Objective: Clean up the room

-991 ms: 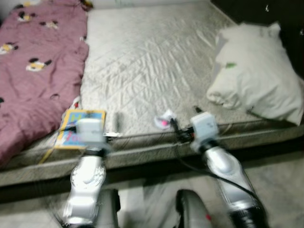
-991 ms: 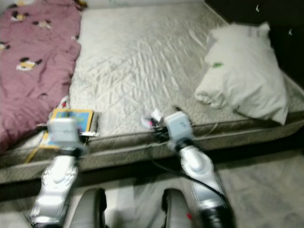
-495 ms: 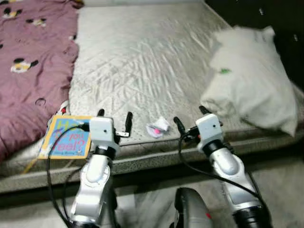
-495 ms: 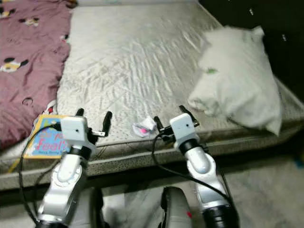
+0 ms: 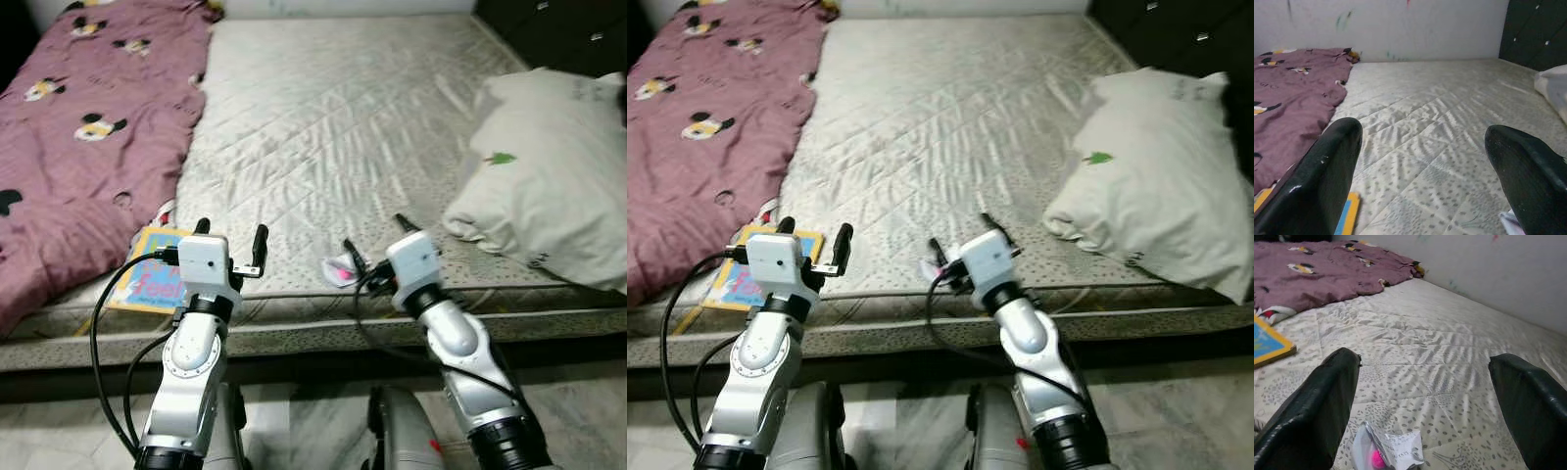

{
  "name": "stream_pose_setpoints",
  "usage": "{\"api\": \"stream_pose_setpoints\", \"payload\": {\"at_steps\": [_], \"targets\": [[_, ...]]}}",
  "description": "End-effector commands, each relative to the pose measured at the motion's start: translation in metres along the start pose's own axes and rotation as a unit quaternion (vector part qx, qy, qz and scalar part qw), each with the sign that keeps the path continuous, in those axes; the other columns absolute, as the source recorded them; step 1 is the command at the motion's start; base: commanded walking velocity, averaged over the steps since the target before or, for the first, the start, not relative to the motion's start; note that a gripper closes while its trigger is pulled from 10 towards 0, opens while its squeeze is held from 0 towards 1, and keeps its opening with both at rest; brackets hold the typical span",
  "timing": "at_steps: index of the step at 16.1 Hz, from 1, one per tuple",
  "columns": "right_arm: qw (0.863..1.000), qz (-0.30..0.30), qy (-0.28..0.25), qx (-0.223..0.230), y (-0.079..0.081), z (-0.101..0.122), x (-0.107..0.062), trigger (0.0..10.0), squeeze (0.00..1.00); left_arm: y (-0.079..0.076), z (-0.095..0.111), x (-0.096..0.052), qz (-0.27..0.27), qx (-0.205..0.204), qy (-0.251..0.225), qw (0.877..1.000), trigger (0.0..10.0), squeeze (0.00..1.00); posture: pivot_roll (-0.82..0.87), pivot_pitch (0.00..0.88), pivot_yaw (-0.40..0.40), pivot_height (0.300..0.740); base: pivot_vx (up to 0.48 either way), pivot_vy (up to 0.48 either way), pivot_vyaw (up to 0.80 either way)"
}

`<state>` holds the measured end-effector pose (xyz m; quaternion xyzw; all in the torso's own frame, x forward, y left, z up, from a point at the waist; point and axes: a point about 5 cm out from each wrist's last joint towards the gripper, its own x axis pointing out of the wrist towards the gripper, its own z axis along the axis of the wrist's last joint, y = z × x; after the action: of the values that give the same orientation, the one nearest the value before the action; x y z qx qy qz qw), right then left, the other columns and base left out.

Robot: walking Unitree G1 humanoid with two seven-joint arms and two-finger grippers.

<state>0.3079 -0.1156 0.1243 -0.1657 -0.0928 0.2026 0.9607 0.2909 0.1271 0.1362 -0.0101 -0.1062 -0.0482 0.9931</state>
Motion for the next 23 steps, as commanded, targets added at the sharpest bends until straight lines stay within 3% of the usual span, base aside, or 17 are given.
{"api": "stream_pose_setpoints", "payload": {"at_steps": [1, 4, 8, 12, 14, 18, 23], "targets": [[0.999, 0.018, -0.006, -0.026, 0.003, 0.001, 0.003, 10.0, 0.0, 0.006, 0.006, 0.003, 0.007, 0.001, -0.011, 1.0, 10.0, 0.0, -0.04, 0.091, -0.007, 0.575, 0.48, 0.0, 0.0], [1.0, 0.006, 0.008, 0.001, -0.003, -0.001, 0.007, 10.0, 0.0, 0.008, 0.003, -0.001, 0.023, -0.006, -0.005, 1.0, 10.0, 0.0, -0.03, 0.095, -0.019, 0.575, 0.359, 0.0, 0.0], [0.999, 0.027, 0.019, -0.009, 0.003, -0.007, 0.009, 10.0, 0.0, 0.003, 0.0, -0.008, 0.031, -0.015, 0.005, 0.999, 10.0, 0.0, -0.02, 0.126, -0.031, 0.575, 0.0, 0.0, 0.53], [0.997, 0.01, 0.068, 0.037, 0.0, -0.027, -0.005, 10.0, 0.0, 0.005, 0.0, -0.007, 0.017, -0.012, 0.014, 1.0, 10.0, 0.0, -0.02, 0.161, -0.027, 0.575, 0.0, 0.0, 0.0], [0.997, 0.021, 0.07, 0.02, 0.002, -0.027, -0.006, 10.0, 0.0, 0.007, -0.004, -0.01, 0.02, -0.01, 0.025, 0.999, 10.0, 0.0, -0.03, 0.173, -0.019, 0.575, 0.0, 0.0, 0.0], [0.992, 0.098, 0.075, 0.008, 0.022, -0.029, -0.012, 10.0, 0.0, -0.005, -0.006, -0.01, 0.001, -0.02, 0.034, 0.999, 10.0, 0.0, -0.03, 0.176, -0.003, 0.575, 0.0, 0.0, 0.69], [0.991, 0.106, 0.075, 0.005, 0.023, -0.029, -0.01, 10.0, 0.0, -0.004, -0.004, -0.009, -0.004, -0.017, 0.033, 0.999, 10.0, 0.0, -0.02, 0.189, -0.006, 0.575, 0.0, 0.0, 0.11]]}}
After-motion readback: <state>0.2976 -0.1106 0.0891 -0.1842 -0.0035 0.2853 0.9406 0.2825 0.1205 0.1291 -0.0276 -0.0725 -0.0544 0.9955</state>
